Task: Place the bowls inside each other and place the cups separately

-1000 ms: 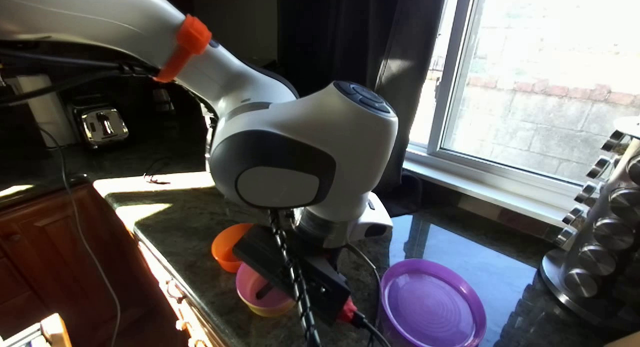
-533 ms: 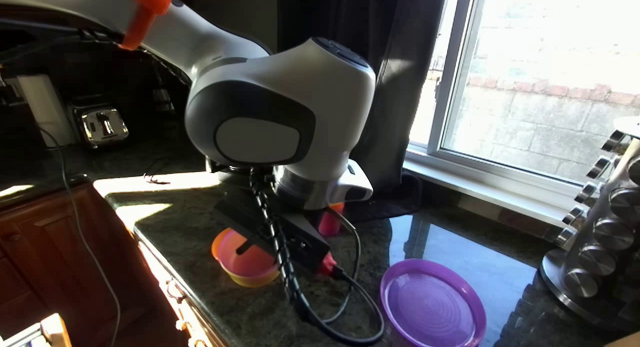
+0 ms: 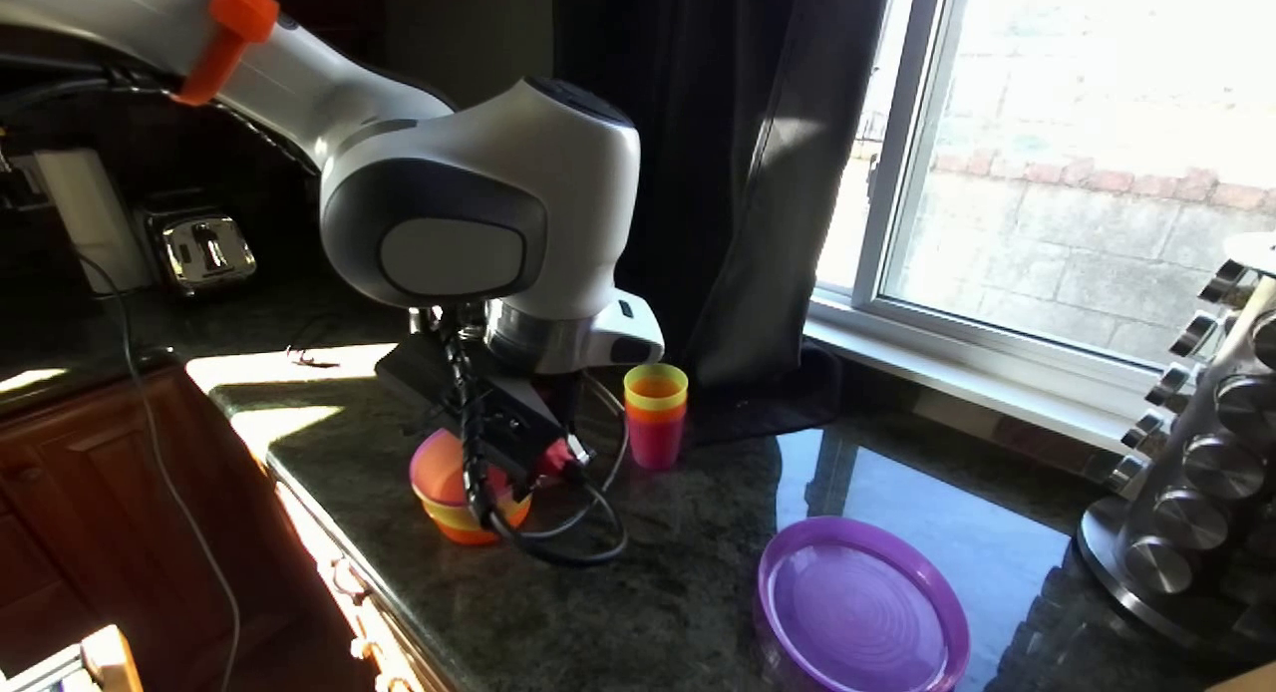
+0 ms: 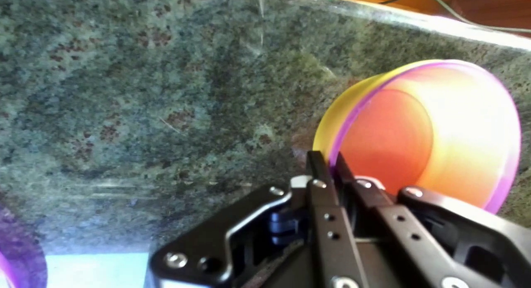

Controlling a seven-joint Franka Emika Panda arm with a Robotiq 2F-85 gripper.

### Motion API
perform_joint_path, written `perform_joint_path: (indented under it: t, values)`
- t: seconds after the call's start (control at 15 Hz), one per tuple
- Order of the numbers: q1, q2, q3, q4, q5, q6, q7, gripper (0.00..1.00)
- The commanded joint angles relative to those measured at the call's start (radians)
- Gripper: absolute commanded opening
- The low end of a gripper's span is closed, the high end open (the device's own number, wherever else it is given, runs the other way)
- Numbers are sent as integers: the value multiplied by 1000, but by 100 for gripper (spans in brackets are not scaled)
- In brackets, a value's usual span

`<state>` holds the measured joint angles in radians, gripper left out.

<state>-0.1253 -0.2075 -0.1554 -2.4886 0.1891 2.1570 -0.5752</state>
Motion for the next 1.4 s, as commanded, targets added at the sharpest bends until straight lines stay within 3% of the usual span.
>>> perform_joint_path:
  t: [0.0,0.53,1.33]
  values:
    - [36,-38,12,-68,12,73,79,1]
    - [87,-10,33,-90,38,170,154,1]
    - [72,62,46,-69,-88,199,265,1]
